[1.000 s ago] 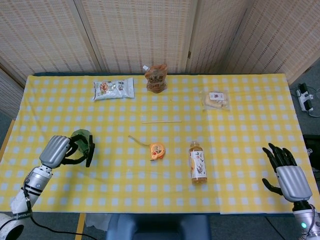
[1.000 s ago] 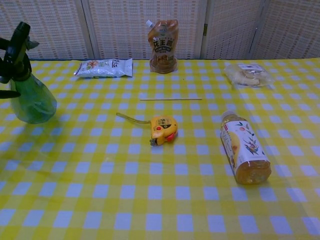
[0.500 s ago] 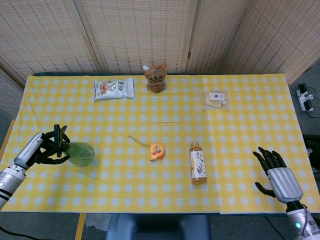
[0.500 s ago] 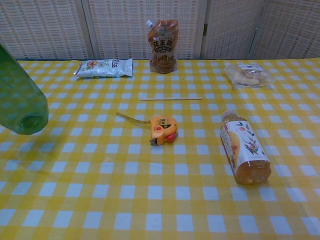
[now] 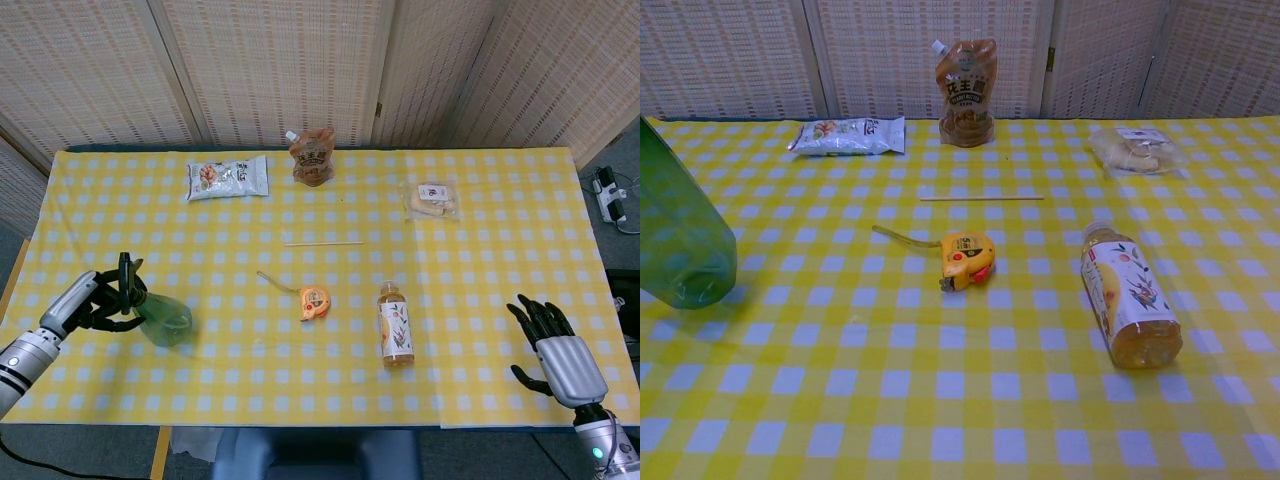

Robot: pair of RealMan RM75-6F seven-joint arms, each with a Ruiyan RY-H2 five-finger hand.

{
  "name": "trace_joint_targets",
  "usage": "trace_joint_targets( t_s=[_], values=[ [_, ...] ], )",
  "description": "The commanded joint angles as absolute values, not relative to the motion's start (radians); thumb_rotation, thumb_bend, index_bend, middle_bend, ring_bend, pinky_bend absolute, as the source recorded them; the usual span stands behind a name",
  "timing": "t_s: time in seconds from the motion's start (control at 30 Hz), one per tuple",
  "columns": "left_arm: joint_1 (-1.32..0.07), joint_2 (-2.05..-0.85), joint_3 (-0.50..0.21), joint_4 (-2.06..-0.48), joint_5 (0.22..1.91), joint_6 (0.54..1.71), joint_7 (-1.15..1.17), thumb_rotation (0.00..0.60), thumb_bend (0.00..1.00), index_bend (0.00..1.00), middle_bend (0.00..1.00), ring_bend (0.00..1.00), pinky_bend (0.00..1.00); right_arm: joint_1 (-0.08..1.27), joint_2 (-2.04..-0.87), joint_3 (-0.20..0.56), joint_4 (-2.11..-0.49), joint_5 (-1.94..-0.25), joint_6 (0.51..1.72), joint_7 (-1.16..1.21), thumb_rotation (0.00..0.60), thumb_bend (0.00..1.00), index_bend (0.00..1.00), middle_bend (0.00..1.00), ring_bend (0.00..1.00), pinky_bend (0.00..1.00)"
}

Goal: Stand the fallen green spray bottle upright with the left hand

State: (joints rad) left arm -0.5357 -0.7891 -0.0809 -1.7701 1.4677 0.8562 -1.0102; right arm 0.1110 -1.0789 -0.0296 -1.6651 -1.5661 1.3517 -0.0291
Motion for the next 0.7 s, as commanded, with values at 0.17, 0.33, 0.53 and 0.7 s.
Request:
trace_joint_targets(
  t_s=[0.17, 0.33, 0.53, 0.7],
  values=[
    [-0.535, -0.839, -0.077, -1.724, 1.478, 0.866, -1.014, 0.600, 0.55, 0.79, 1.00, 1.00, 1.00, 0.112, -1.081, -0.028, -1.666, -1.560, 1.351, -0.036, 0.600, 0.31, 0.00, 0.00, 0.00, 0.00],
    [-0.534, -0.851, -0.075, -1.710, 1.485, 0.877, -1.010, 0.600, 0.55, 0.79, 1.00, 1.00, 1.00, 0.111, -1.081, -0.028, -1.668, -1.561, 1.354, -0.037, 0.600, 0.31, 0.00, 0.00, 0.00, 0.00],
    [-0.535, -0.861, -0.071, -1.702, 1.488, 0.879, -1.004, 0.600, 0.55, 0.78, 1.00, 1.00, 1.00, 0.111, -1.079, -0.030, -1.669, -1.566, 1.357, -0.034, 0.600, 0.31, 0.00, 0.00, 0.00, 0.00],
    [-0.540, -0.868, -0.069, -1.701, 1.487, 0.870, -1.010, 0.600, 0.55, 0.77, 1.00, 1.00, 1.00, 0.110, -1.079, -0.030, -1.670, -1.570, 1.363, -0.032, 0.600, 0.31, 0.00, 0.00, 0.00, 0.00]
  ],
)
